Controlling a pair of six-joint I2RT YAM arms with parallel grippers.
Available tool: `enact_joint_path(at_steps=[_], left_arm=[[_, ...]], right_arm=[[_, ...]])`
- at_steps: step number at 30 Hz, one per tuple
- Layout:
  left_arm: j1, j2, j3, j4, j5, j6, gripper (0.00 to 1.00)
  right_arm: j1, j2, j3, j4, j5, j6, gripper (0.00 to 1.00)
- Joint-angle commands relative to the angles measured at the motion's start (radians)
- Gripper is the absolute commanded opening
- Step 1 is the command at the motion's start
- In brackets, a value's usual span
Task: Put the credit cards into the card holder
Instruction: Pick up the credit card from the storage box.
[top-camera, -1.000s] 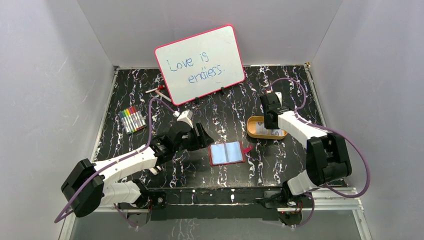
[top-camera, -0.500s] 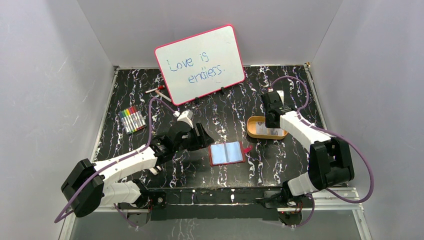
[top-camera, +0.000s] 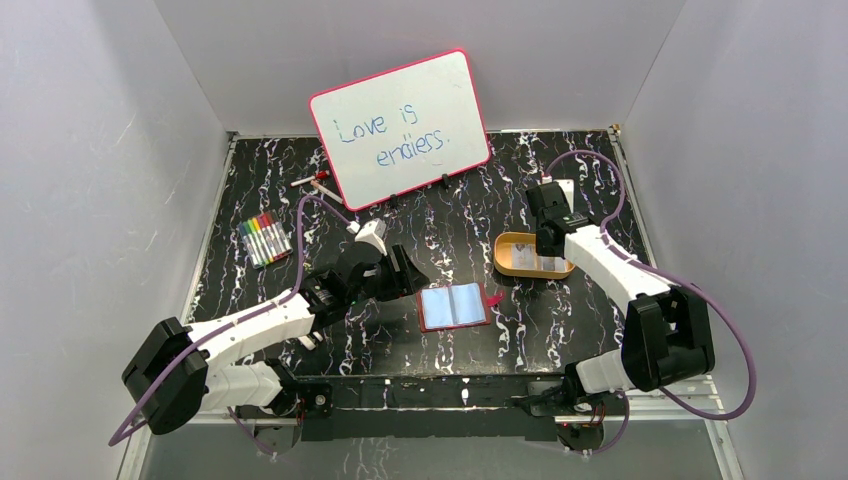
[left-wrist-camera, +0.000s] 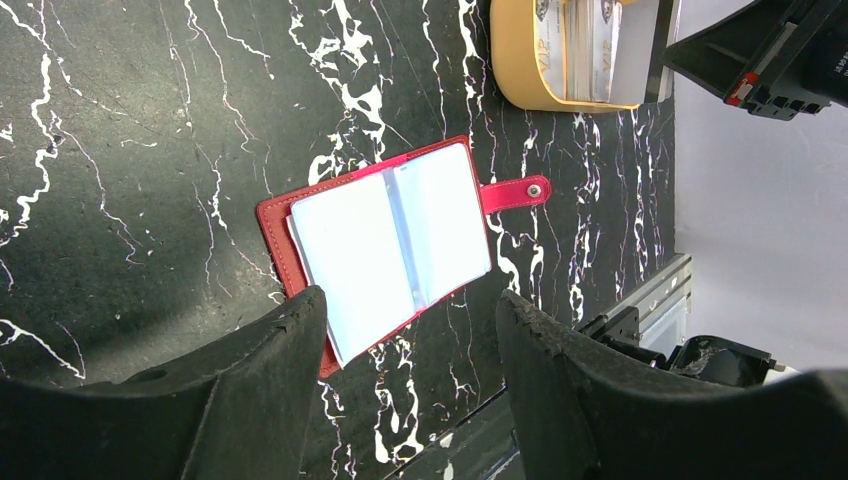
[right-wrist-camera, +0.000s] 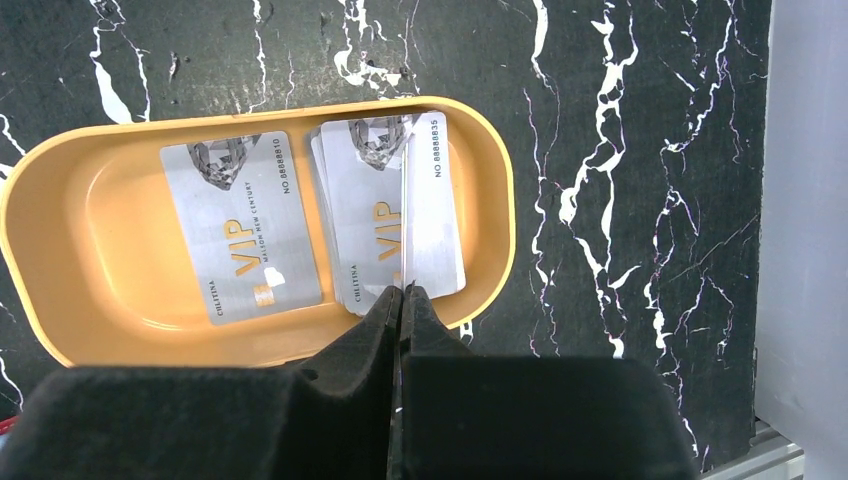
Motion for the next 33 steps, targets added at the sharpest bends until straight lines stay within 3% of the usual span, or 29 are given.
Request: enact_joint_path(at_steps=[1,9,12,16,19,33], left_arm=[[0.005,-0.008,0.005,0.006,0.012,0.000,0.60],[0.005,-0.014,0.003,0.006,0.012,-0.001,0.60],[0.006,-0.011,0.003,0.007,0.013,-0.001,0.60],[0.005,-0.009,0.004,0.005,0.013,-0.002,0.60],[0.004,-0.009,0.004,0.004,0.012,0.001,0.60],[0.005,-0.046,0.037,-0.044,-0.042,0.022,0.60]], right_arm=[[0.006,-0.020,0.017,-0.017,0.039,0.005,0.00],[-0.005,0.001,-0.013,0.001,0.033,0.009,0.00],[-0.007,0.009,-0.019,0.005,0.031,0.008,0.09],[-0.012,0.018,-0.022,0.016,0.023,0.003,0.12],[-0.014,0.020,-0.022,0.016,0.017,0.002,0.00],[-0.011,-0.147,0.110,-0.108,0.057,-0.009,0.00]])
